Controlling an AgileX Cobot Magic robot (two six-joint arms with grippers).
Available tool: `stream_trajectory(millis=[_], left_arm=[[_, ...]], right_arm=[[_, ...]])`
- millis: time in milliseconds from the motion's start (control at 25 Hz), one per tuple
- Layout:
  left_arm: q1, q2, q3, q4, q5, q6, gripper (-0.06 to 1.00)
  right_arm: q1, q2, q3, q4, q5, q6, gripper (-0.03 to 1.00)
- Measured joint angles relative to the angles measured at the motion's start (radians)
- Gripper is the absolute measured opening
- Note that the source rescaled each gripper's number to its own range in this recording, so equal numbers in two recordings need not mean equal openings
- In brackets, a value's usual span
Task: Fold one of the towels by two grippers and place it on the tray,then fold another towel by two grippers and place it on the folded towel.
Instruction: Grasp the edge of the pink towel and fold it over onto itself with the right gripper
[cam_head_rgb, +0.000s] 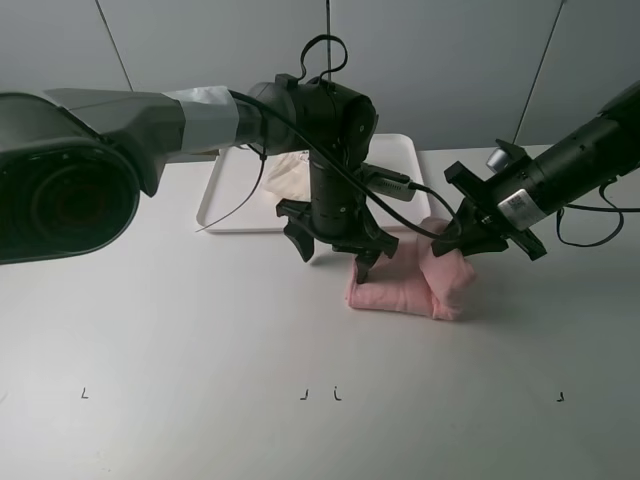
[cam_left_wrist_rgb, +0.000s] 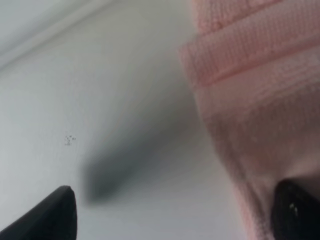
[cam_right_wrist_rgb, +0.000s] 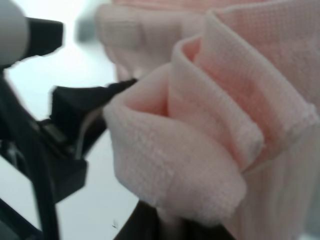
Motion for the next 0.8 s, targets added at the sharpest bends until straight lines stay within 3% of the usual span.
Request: stream_trajectory(millis=[560,800], left_arm=[[0.0,0.0,0.0,0.0,0.004,0.001,0.99],[0.0,0.0,0.0,-0.002,0.004,0.001,0.99]], right_arm=[[0.0,0.0,0.185,0.474,-0.076,-0.365,0.06],[0.0,0.0,0.204,0.532,-0.098,-0.408,0.06]])
